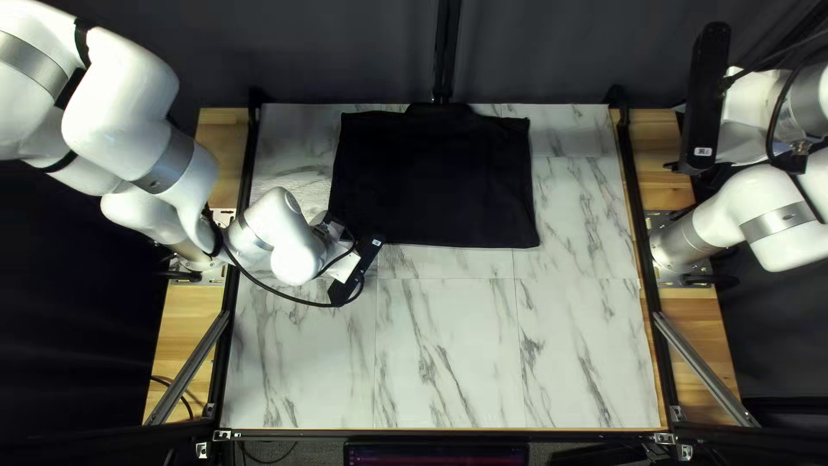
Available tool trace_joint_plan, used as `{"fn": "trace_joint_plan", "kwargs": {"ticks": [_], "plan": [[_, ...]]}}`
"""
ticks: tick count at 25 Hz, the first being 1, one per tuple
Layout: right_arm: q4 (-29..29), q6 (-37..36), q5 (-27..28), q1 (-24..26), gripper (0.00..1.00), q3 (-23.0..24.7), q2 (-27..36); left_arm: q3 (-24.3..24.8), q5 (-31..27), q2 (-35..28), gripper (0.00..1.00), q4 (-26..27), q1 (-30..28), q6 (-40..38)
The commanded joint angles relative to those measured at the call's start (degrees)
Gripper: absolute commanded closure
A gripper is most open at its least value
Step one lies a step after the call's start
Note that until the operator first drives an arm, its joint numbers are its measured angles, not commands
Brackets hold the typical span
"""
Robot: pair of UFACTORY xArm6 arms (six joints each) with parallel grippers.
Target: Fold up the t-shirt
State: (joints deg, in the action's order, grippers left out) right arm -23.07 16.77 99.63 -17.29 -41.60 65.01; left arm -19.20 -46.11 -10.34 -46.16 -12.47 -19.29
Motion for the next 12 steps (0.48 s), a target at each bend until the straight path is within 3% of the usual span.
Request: {"fn": "trace_joint_plan", "kwargs": {"ticks": [1,4,7,12], "plan": [[0.0,0.0,0.0,0.0,0.0,0.0,0.0,0.33,-0.57,-1.23,0.28,0.01,0.35,0.59],[0.0,0.0,0.0,0.0,0.0,0.0,0.0,0.53,-0.39,-1.34,0.27,-0.37,0.8,0.58],[0.0,0.0,0.0,0.0,0.0,0.0,0.0,0.56,-0.29,-1.49,0.38,0.01,1.08,1.1],[0.0,0.0,0.0,0.0,0.0,0.0,0.0,0.64,-0.74,-1.87,0.44,1.22,0.76,1.87]]}}
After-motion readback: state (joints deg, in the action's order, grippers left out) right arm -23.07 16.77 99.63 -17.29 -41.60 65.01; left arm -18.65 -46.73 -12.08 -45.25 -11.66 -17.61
